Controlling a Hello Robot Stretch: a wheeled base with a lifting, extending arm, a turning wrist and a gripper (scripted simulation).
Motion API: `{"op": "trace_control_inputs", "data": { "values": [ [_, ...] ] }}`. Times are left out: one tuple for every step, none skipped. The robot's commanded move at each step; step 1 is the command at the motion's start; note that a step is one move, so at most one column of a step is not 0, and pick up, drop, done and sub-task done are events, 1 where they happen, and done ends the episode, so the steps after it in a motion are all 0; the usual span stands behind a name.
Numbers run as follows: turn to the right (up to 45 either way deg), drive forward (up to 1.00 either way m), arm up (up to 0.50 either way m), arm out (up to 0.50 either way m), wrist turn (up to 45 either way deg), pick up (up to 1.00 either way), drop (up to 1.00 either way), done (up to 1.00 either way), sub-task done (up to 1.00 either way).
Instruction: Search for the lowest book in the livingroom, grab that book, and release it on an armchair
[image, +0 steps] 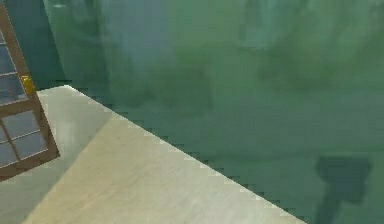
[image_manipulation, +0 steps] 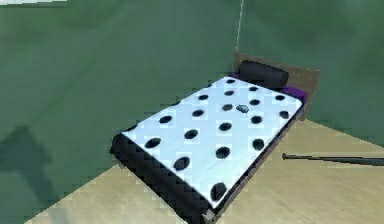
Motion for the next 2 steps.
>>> {"op": "trace_control_inputs", "data": {
  "values": [
    [-30.0,0.00,0.00,0.00,0.0,0.00,0.00,0.00,0.00],
    [0.0,1.00,0.00,0.00,0.0,0.00,0.00,0.00,0.00]
  ]
}}
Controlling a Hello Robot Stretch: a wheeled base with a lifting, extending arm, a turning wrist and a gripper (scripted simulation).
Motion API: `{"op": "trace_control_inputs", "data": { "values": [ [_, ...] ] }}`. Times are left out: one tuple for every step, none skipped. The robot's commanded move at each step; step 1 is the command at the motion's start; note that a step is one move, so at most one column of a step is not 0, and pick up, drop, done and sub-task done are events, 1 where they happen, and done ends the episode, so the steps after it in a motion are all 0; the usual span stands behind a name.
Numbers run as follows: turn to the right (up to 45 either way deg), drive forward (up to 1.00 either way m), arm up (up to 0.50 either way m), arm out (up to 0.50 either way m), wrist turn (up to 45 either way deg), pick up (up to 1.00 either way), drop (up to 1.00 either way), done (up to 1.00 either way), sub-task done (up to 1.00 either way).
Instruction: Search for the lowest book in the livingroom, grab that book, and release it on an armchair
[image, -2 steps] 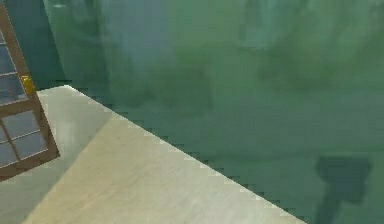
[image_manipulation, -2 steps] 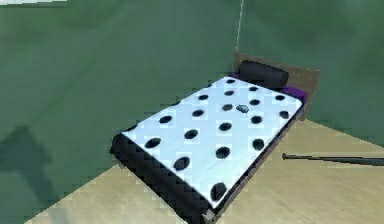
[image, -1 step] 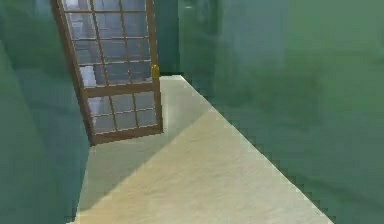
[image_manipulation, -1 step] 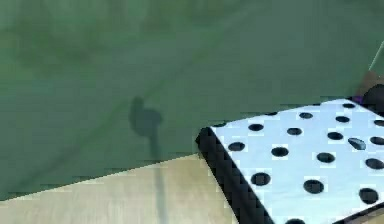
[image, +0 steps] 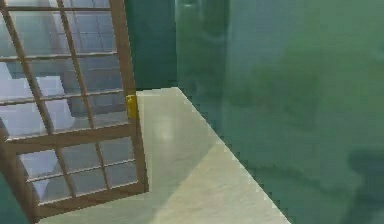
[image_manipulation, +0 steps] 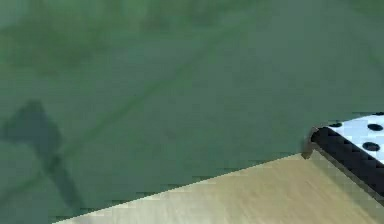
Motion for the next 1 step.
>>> {"op": "trace_control_inputs", "data": {
  "values": [
    [0.0,1.00,0.00,0.00,0.0,0.00,0.00,0.00,0.00]
  ]
}}
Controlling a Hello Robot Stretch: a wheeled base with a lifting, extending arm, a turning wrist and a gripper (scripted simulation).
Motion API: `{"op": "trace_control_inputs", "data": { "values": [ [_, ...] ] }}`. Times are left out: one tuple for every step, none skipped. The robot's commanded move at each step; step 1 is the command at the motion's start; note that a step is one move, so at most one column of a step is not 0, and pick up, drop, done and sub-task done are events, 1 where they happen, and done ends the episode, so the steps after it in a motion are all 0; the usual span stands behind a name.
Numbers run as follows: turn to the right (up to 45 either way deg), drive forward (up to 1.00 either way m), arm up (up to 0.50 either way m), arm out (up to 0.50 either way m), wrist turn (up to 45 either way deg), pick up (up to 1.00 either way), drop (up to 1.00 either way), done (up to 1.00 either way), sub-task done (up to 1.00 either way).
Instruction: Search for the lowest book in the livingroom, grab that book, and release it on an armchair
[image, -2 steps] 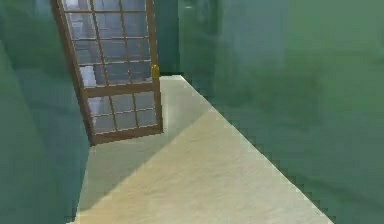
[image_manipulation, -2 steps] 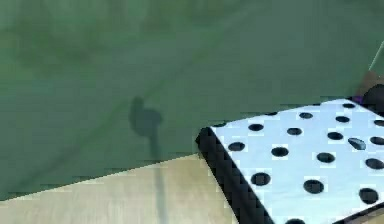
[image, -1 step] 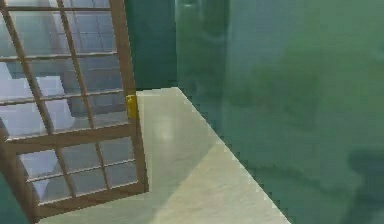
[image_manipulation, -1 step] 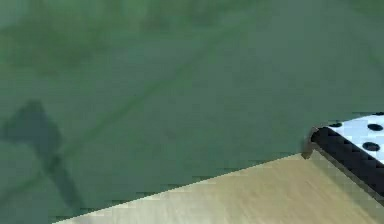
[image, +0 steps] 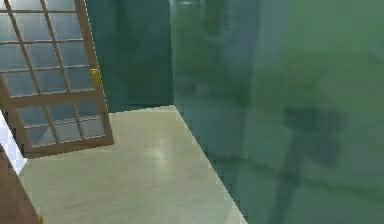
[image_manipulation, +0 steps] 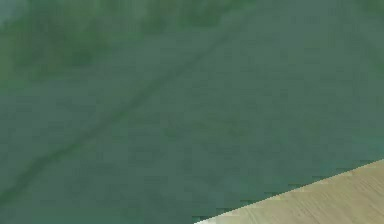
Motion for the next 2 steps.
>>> {"op": "trace_control_inputs", "data": {
  "values": [
    [-6.0,0.00,0.00,0.00,0.0,0.00,0.00,0.00,0.00],
    [0.0,0.25,0.00,0.00,0.0,0.00,0.00,0.00,0.00]
  ]
}}
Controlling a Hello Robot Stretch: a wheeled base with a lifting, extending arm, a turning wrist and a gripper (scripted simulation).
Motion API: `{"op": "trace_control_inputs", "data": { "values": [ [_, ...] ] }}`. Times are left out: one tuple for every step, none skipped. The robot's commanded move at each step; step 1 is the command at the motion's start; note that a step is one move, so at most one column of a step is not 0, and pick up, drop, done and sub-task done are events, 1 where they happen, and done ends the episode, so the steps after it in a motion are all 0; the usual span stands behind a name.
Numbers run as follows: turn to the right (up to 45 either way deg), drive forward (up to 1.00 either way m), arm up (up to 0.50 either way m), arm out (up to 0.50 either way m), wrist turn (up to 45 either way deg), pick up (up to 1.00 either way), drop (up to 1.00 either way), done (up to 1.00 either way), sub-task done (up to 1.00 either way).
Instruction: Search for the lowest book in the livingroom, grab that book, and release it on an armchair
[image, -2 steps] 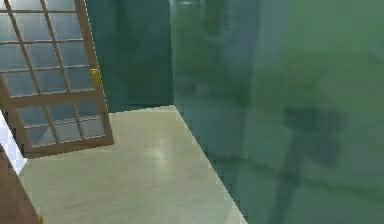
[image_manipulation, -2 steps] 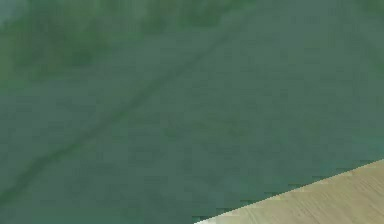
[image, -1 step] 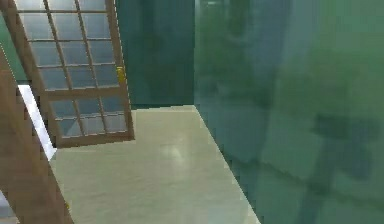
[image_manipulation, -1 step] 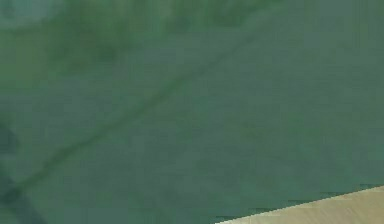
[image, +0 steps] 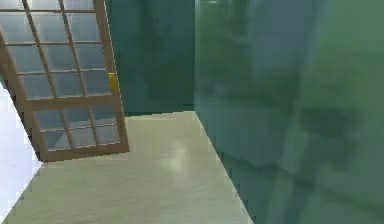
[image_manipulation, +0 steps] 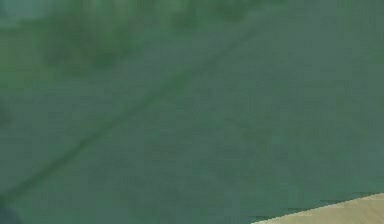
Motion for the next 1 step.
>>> {"op": "trace_control_inputs", "data": {
  "values": [
    [-27.0,0.00,0.00,0.00,0.0,0.00,0.00,0.00,0.00]
  ]
}}
